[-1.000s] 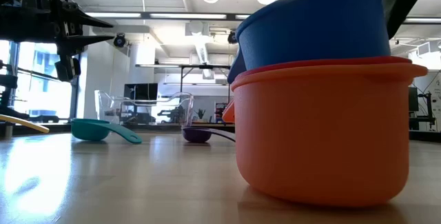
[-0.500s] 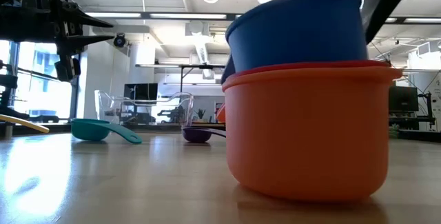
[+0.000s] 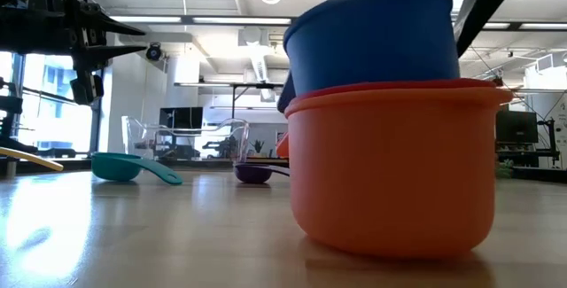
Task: Nest measuring cups in basket
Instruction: Stack the blue measuring cup on the red measuring cup
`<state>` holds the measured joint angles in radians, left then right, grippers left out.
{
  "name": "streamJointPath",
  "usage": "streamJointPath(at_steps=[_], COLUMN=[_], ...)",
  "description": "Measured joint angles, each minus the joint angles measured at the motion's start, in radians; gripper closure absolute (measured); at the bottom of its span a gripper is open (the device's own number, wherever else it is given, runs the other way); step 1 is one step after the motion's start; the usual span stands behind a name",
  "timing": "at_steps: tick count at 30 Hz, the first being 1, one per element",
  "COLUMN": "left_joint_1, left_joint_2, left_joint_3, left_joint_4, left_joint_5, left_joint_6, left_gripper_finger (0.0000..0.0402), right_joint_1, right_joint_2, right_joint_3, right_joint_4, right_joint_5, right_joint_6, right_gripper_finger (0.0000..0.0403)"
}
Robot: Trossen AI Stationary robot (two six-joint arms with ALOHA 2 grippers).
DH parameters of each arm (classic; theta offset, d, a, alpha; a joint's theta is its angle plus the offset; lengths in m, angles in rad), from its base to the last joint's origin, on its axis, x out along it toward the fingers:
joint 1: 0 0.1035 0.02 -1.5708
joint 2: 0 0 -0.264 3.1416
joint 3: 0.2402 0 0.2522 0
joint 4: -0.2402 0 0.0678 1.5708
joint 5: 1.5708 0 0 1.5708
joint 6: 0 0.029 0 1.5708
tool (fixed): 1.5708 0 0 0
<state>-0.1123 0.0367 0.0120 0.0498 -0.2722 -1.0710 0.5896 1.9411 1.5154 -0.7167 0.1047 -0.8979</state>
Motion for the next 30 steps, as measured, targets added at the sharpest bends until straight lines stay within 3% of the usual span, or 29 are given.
streamJointPath(at_steps=[30], left_joint_1=[0.000], left_joint_2=[0.000], left_joint_3=[0.000], left_joint_4=[0.000], left_joint_5=[0.000], left_joint_6=[0.037], left_gripper_finger=[0.0330], right_joint_1=[0.000], right_joint_2=[0.000], right_joint_3=[0.000], right_joint_4=[0.010], right_joint_5=[-0.003], right_joint_6=[0.000], right_gripper_finger=[0.0350])
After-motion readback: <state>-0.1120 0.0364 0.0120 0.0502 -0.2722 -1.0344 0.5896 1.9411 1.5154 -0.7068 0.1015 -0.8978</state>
